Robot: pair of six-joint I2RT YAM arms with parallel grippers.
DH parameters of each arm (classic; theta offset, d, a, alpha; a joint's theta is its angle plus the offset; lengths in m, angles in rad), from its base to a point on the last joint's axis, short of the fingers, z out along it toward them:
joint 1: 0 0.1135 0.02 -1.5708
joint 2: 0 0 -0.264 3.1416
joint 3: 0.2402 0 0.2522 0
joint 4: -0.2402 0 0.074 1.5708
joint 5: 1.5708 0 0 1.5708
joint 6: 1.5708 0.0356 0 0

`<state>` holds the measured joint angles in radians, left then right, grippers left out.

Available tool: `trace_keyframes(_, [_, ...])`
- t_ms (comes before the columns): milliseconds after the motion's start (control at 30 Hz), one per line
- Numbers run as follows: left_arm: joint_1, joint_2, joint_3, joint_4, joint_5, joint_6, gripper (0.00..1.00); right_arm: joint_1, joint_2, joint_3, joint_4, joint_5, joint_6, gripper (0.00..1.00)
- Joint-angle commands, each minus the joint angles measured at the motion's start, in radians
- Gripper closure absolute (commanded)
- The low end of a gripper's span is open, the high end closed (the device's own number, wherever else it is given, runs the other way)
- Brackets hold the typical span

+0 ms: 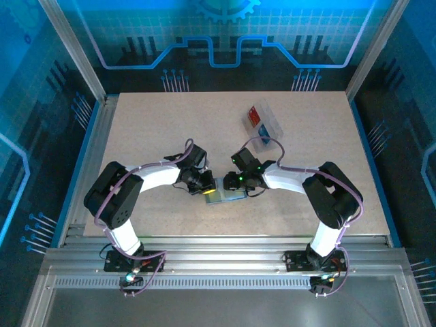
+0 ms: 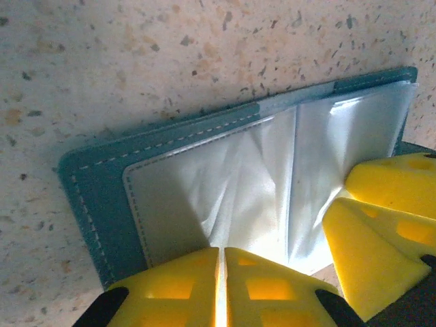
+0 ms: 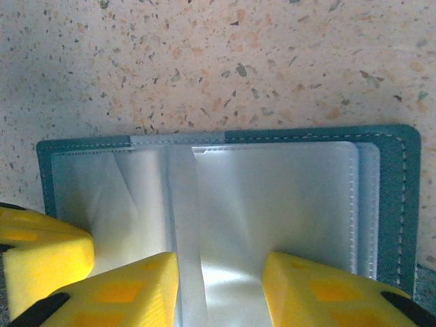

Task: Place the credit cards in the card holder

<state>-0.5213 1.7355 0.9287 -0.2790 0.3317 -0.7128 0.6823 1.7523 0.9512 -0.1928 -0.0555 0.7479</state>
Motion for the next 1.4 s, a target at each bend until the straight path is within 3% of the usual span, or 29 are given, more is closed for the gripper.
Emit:
trace_keyframes(0, [-0.006, 0.004, 0.006, -0.050, -0.034, 0.045, 0.88, -0.005, 0.039, -0.006, -0.147, 0.067, -0.038, 0.57])
trace_keyframes(333, [-0.006, 0.023, -0.013, 0.004, -0.003, 0.082, 0.88, 0.010, -0.023, 0.106, -0.268, 0.110, -0.142, 0.46])
trace_keyframes(600, [-0.007, 0.053, -0.010, 0.039, 0.026, 0.112, 0.88, 0.011, -0.077, 0.248, -0.402, 0.133, -0.225, 0.31])
trace_keyframes(767, [-0.007, 0.056, -0.011, 0.049, 0.042, 0.122, 0.88, -0.027, -0.111, 0.337, -0.491, 0.237, -0.286, 0.36])
trace_keyframes(967, [-0.008, 0.063, -0.031, 0.092, 0.064, 0.121, 0.88, -0.188, -0.110, 0.514, -0.597, 0.418, -0.383, 0.52])
trace_keyframes(1133, [-0.013, 0.076, -0.043, 0.112, 0.082, 0.113, 0.88, -0.261, 0.019, 0.686, -0.647, 0.547, -0.503, 0.50])
trace_keyframes(1267, [-0.017, 0.085, -0.042, 0.118, 0.093, 0.110, 0.88, -0.289, 0.141, 0.789, -0.664, 0.590, -0.567, 0.49])
trace_keyframes(1367, [-0.020, 0.087, -0.040, 0.118, 0.093, 0.110, 0.88, -0.303, 0.219, 0.852, -0.672, 0.593, -0.607, 0.54])
